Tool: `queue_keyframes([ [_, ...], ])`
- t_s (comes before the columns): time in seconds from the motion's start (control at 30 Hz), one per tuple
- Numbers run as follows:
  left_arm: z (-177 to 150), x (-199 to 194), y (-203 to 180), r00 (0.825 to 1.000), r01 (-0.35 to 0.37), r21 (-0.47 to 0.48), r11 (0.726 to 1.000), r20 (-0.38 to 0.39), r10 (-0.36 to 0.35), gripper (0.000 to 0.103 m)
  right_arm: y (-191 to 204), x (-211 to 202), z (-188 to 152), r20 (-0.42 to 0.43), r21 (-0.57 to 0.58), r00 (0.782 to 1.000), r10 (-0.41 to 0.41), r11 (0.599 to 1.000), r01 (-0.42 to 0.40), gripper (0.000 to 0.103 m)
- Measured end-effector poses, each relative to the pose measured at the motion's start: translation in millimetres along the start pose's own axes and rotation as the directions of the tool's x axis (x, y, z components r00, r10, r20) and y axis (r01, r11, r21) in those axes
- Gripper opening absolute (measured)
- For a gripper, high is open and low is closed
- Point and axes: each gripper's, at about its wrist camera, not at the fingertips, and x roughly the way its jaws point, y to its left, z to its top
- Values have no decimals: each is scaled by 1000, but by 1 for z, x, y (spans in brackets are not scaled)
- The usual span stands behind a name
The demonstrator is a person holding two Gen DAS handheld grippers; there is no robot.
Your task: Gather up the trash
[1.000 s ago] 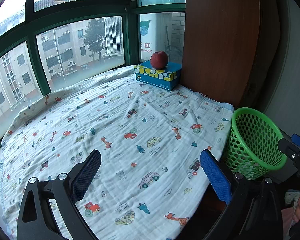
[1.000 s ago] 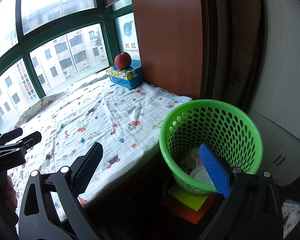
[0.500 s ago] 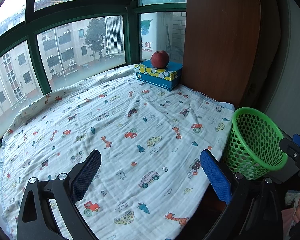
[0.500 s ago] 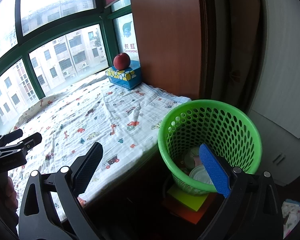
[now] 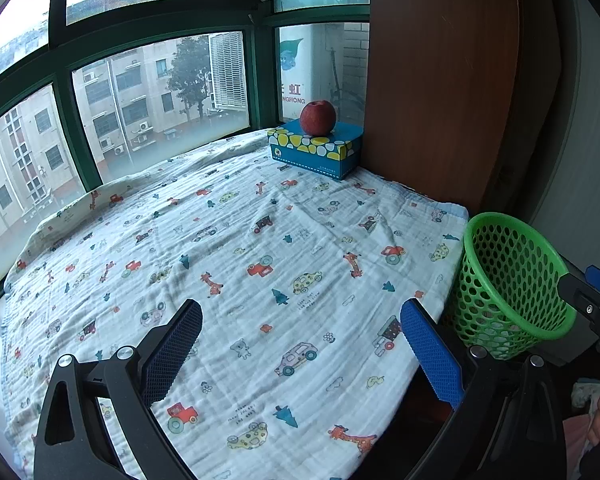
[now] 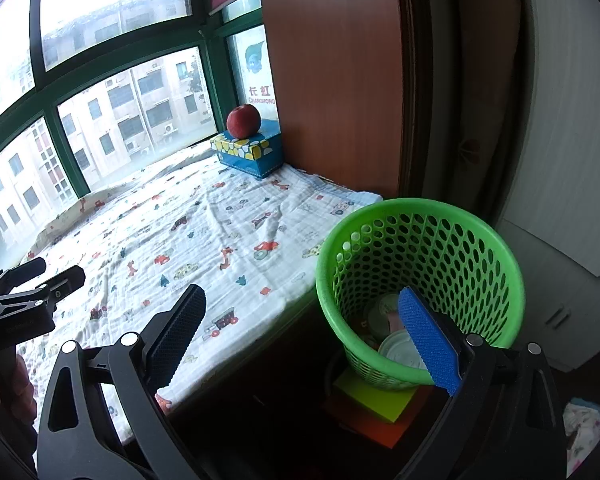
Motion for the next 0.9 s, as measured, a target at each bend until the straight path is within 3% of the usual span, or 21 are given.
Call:
queue_keyframes([
  [0.9, -2, 2, -7, 1000, 3, 11, 1000, 1, -3, 96, 2, 1, 0, -6, 8, 1000, 4, 1000, -4, 96],
])
